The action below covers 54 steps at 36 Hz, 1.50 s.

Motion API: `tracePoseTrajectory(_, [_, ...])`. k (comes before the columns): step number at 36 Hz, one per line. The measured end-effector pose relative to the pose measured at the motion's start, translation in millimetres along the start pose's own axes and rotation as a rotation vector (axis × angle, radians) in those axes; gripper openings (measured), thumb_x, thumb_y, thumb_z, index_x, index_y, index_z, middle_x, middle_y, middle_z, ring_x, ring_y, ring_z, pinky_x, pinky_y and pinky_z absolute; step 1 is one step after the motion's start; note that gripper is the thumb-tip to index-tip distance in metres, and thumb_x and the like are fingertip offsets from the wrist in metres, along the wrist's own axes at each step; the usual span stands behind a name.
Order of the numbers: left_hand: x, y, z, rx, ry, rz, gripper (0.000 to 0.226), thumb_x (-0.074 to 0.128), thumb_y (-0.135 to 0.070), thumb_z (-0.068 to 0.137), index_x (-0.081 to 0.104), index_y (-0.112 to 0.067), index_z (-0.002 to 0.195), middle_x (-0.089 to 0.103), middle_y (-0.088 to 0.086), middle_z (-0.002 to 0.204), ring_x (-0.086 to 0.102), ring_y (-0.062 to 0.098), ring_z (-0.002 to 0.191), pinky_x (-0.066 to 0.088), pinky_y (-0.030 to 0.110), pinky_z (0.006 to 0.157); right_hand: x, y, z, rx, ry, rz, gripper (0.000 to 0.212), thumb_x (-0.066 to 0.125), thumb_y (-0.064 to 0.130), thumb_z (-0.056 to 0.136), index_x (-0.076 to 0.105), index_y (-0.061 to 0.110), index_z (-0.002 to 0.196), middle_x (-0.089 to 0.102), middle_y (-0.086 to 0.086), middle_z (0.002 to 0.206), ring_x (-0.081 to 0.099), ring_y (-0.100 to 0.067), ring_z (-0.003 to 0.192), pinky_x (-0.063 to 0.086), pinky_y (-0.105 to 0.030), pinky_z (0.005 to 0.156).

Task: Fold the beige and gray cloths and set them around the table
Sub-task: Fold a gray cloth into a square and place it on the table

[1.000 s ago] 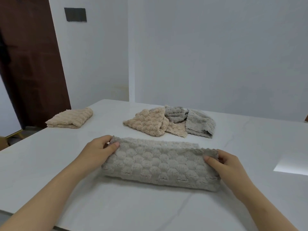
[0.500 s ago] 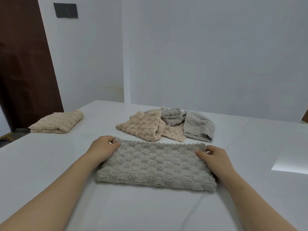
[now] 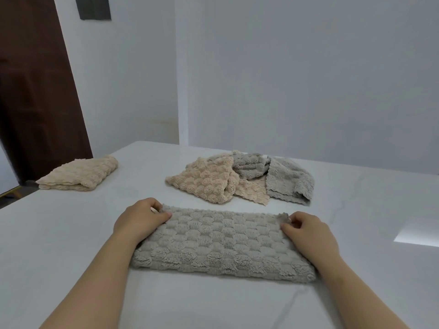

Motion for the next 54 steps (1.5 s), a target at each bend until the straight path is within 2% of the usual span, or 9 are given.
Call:
tracePoseTrajectory(9, [10.1,-9.1,-6.2,0.054,-0.026,0.271,0.04,0.045,-0.044,0.092,0.049,-0.023,0.125,0.058,0.0,0.119,0.055,0.022,0.107,0.044,0.03,0.081,5.0,-2.0,2.4,-0.03,-0.024,-0.068,0.005,0.055,0.027,0.085,0.058,0.024,0.083,0.065,-0.004,0.104,0.047,-0.03,0.109,0.031,-0.03,0.074])
tracePoseTrajectory(18, [11.2,-9.6,-6.3,0.12,-0.081,0.012,0.012,0.059,-0.029,0.086,0.051,-0.024,0.079,0.058,0.001,0.091,0.055,0.022,0.088,0.04,0.031,0.068,7.0,1.5,4.1,-0.074,0.024,-0.055,0.007,0.053,0.022,0.087,0.061,0.022,0.086,0.055,0.004,0.077,0.051,-0.027,0.101,0.037,-0.031,0.075])
tracePoseTrajectory(24, [3.7,-14.2,-10.7,0.108,-0.06,-0.526,0.017,0.061,-0.015,0.087,0.049,-0.026,0.083,0.058,0.005,0.08,0.051,0.019,0.063,0.037,0.028,0.057,1.6,4.2,1.2,-0.062,0.026,0.339,0.015,0.064,0.015,0.081,0.061,0.019,0.067,0.055,0.008,0.057,0.049,-0.011,0.06,0.038,-0.025,0.058])
tracePoseTrajectory(28, [-3.7,-18.0,-17.6,0.172,-0.03,-0.669,0.026,0.06,-0.009,0.088,0.056,-0.035,0.089,0.063,0.014,0.086,0.06,0.028,0.076,0.048,0.034,0.07,-2.1,6.7,-0.3,0.029,0.049,0.766,0.011,0.068,0.01,0.079,0.066,0.009,0.069,0.063,-0.003,0.065,0.058,-0.018,0.065,0.048,-0.032,0.066])
tracePoseTrajectory(34, [-5.9,-17.3,-18.0,0.122,-0.087,-0.809,0.018,0.063,-0.005,0.084,0.066,-0.022,0.08,0.067,0.009,0.085,0.061,0.028,0.085,0.049,0.048,0.091,-7.6,9.0,0.9,0.117,0.03,1.045,0.017,0.068,0.011,0.08,0.063,-0.006,0.078,0.065,-0.016,0.073,0.063,-0.024,0.067,0.056,-0.043,0.07])
tracePoseTrajectory(37, [-5.9,-17.4,-16.7,0.13,-0.156,-0.853,0.011,0.065,-0.006,0.082,0.067,-0.017,0.082,0.065,0.007,0.082,0.06,0.025,0.082,0.051,0.036,0.082,-11.8,9.9,0.5,0.13,0.019,1.173,0.013,0.066,0.007,0.08,0.067,0.01,0.067,0.069,-0.005,0.061,0.065,-0.016,0.053,0.057,-0.028,0.054])
tracePoseTrajectory(42, [-8.4,-27.3,-19.8,0.177,-0.261,-0.972,0.009,0.061,0.002,0.083,0.062,-0.007,0.085,0.059,0.003,0.074,0.058,-0.004,0.052,0.046,0.004,0.05,-17.1,12.0,1.6,0.129,0.063,1.343,0.007,0.06,0.0,0.08,0.065,0.005,0.08,0.071,-0.007,0.066,0.068,-0.019,0.058,0.059,-0.032,0.057])
tracePoseTrajectory(47, [-13.8,-25.8,-18.4,0.179,-0.326,-1.034,0.016,0.066,-0.005,0.08,0.06,-0.019,0.076,0.058,-0.001,0.073,0.054,0.01,0.067,0.049,0.01,0.051,-22.5,18.7,1.7,0.087,0.114,1.426,0.02,0.052,-0.01,0.083,0.059,0.007,0.074,0.068,-0.001,0.06,0.067,-0.011,0.056,0.058,-0.026,0.053])
tracePoseTrajectory(54, [-20.5,-25.7,-21.3,0.189,-0.371,-0.971,0.016,0.068,-0.012,0.079,0.057,-0.022,0.074,0.055,-0.004,0.07,0.053,0.002,0.059,0.046,0.007,0.052,-26.8,23.5,0.8,0.053,0.135,1.398,0.018,0.053,-0.004,0.084,0.06,0.009,0.075,0.069,0.0,0.06,0.067,-0.011,0.055,0.058,-0.027,0.053])
Point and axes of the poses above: each hand's wrist, its own z-axis towards the middle knuckle, its own x-axis out of the palm, y = z × x, the point moved 1 cm from there along z, towards the middle knuckle
